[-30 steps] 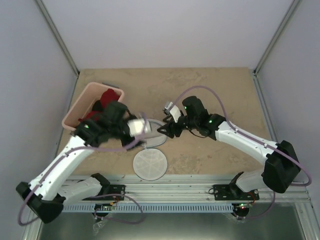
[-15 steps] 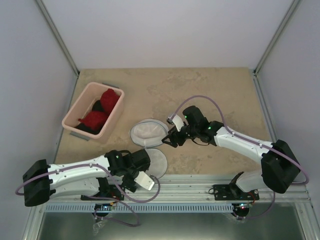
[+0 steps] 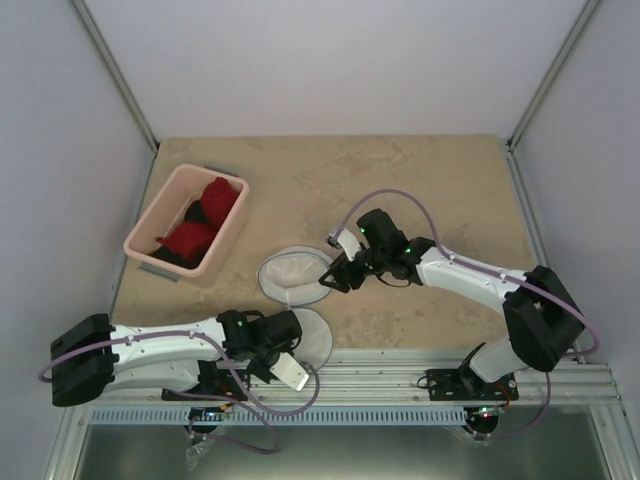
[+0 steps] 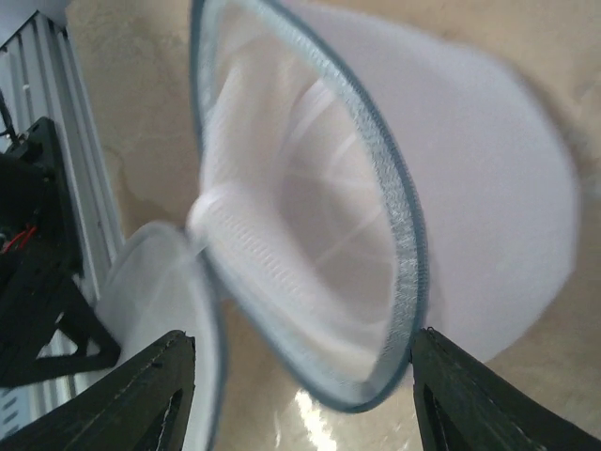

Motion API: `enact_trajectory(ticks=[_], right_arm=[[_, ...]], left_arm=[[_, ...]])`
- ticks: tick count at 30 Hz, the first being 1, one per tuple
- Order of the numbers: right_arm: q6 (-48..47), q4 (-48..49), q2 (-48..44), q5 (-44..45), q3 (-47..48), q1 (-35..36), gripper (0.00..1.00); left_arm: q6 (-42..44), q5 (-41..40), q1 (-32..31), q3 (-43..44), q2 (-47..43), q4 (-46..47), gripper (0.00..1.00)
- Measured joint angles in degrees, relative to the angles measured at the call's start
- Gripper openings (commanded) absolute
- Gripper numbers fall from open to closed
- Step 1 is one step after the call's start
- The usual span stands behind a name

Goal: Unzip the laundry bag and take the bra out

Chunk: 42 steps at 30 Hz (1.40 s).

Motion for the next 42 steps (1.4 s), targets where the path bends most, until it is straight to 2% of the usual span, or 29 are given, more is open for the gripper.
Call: enact_trajectory(ticks=[2, 3, 6, 9, 19, 25, 27, 33, 35, 38, 42], right_arm=[[-0.44, -0.09, 1.73, 0.0, 2.23, -0.35, 0.63], [-0.59, -0.04, 2.71, 0.02, 3.5, -0.74, 0.63], [-0.7, -0.02, 4.81, 0.5, 6.67, -2.93, 0.65], [-1.38, 0.0, 5.84, 1.18, 8.26, -4.87, 0.66], [-3.78, 0.57, 15.69, -1.42, 11.78, -7.3, 0.63], [-4.42, 0.57, 19.91, -3.65, 12.61, -8.83, 0.58], [-4.42, 0.26, 20.0, -4.22, 12.66, -8.83, 0.57], [-4.42, -0.17, 18.53, -8.26, 9.94, -9.31, 0.53], [-4.42, -0.79, 17.27, -9.9, 8.15, -9.51, 0.53], [-4.42, -2.25, 14.51, -12.31, 6.56, -9.44, 0.54], [-4.39, -2.84, 11.19, -15.04, 6.56, -9.29, 0.54]], left_arm=[[-0.22, 0.96, -0.28, -0.44, -0.72, -0.42, 0.0], [0.42, 1.57, -0.31, -0.52, -1.44, -0.66, 0.0], [0.7, -6.43, 1.27, 0.02, -4.57, 4.28, 0.0], [0.39, -10.03, 1.44, 2.14, -7.82, 6.08, 0.0], [-9.51, -5.33, 3.06, 15.65, -15.98, 4.85, 0.0], [-20.26, -0.31, 10.23, 20.94, -14.97, 4.9, 0.0], [-27.12, 1.7, 14.27, 22.4, -13.94, 6.32, 0.0], [-48.06, 12.22, 33.51, 22.77, -6.82, 10.32, 0.0], [-53.62, 16.0, 37.81, 21.79, -3.58, 12.33, 0.0], [-58.38, 20.57, 44.57, 20.02, 0.13, 15.1, 0.0], [-61.11, 24.61, 47.15, 17.86, 5.38, 18.45, 0.0]])
